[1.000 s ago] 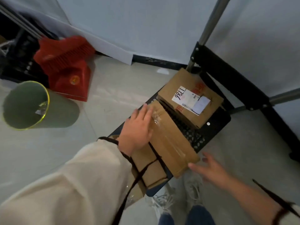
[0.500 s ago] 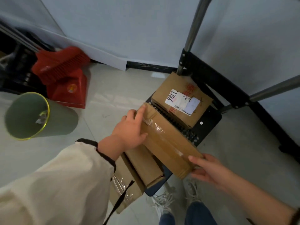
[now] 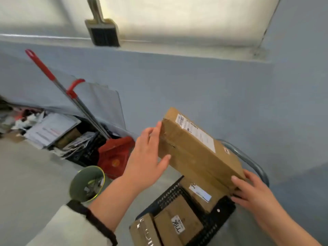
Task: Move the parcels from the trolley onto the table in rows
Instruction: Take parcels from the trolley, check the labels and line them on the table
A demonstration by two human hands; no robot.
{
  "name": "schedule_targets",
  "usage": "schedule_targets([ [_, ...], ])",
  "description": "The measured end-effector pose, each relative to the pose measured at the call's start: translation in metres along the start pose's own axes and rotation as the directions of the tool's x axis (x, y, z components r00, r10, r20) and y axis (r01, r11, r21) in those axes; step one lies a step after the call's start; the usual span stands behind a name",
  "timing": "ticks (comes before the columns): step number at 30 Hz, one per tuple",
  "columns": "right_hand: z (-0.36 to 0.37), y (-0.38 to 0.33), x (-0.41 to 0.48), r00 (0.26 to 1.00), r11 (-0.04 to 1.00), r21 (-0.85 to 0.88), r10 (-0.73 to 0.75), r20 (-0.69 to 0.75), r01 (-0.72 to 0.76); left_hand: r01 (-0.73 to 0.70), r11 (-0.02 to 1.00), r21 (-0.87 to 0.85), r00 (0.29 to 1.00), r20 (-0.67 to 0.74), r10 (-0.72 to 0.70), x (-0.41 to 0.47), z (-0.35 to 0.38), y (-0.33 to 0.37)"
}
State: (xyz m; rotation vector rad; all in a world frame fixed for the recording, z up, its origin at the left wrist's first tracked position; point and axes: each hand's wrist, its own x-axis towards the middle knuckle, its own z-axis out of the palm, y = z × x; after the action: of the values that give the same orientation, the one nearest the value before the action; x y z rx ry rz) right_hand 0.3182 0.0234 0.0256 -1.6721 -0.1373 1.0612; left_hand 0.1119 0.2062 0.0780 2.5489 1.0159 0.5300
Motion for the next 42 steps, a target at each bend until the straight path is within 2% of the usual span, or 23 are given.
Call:
schedule_targets([
  [2,-0.001,-0.035,-0.030,0.997,0.995,0.067,-0.078,0.028,0.076,-0.002,0.998,-0.057,0.993,-0.118,-0.005,-0.005,-0.046,0.016],
  [6,0.003,-0.078,-0.081,0.958,0.940,0.233,-0.274,0.083,0.249,0.119,0.935,-0.334,0.950,-0.236,-0.205,-0.035,-0.102,0.034],
  [10,0.009,-0.106,-0.115,0.874,0.868,0.280,-0.462,0.149,0.411,0.060,0.834,-0.549,0.909,-0.315,-0.273,-0.066,-0.125,0.046],
  [14,0.014,-0.128,-0.134,0.813,0.802,0.296,-0.570,0.119,0.519,0.030,0.748,-0.664,0.866,-0.356,-0.351,-0.078,-0.137,0.055],
  [18,0.020,-0.140,-0.149,0.791,0.785,0.312,-0.595,0.139,0.536,0.010,0.763,-0.646,0.853,-0.393,-0.344,-0.084,-0.146,0.062],
  [21,0.019,-0.142,-0.154,0.801,0.789,0.324,-0.584,0.134,0.521,-0.001,0.804,-0.594,0.831,-0.448,-0.330,-0.086,-0.157,0.068],
  [23,0.017,-0.145,-0.151,0.830,0.804,0.365,-0.543,0.131,0.469,-0.038,0.886,-0.462,0.804,-0.541,-0.248,-0.083,-0.168,0.078],
  [26,0.012,-0.154,-0.135,0.905,0.807,0.523,-0.401,0.141,0.277,-0.089,0.986,-0.143,0.770,-0.637,-0.023,-0.073,-0.183,0.107],
  [28,0.013,-0.157,-0.124,0.949,0.792,0.599,-0.268,0.167,0.118,-0.114,0.992,0.059,0.777,-0.617,0.126,-0.066,-0.193,0.136],
  [31,0.023,-0.151,-0.116,0.972,0.762,0.644,-0.104,0.212,-0.060,-0.124,0.957,0.263,0.796,-0.549,0.254,-0.058,-0.202,0.176],
  [34,0.034,-0.148,-0.127,0.967,0.738,0.669,-0.103,0.234,-0.084,-0.135,0.917,0.375,0.798,-0.507,0.325,-0.056,-0.206,0.198],
  [37,0.031,-0.148,-0.130,0.970,0.756,0.654,-0.126,0.206,-0.040,-0.164,0.912,0.377,0.769,-0.530,0.358,-0.054,-0.208,0.195],
  [39,0.028,-0.157,-0.138,0.970,0.770,0.638,-0.144,0.194,-0.013,-0.166,0.939,0.300,0.771,-0.555,0.313,-0.051,-0.210,0.180],
  [41,0.022,-0.171,-0.139,0.977,0.799,0.592,-0.193,0.087,0.105,-0.122,0.989,0.086,0.795,-0.588,0.149,-0.047,-0.214,0.159],
  [42,0.021,-0.180,-0.145,0.964,0.824,0.525,-0.266,0.031,0.210,-0.090,0.988,-0.122,0.817,-0.576,0.003,-0.044,-0.218,0.147],
])
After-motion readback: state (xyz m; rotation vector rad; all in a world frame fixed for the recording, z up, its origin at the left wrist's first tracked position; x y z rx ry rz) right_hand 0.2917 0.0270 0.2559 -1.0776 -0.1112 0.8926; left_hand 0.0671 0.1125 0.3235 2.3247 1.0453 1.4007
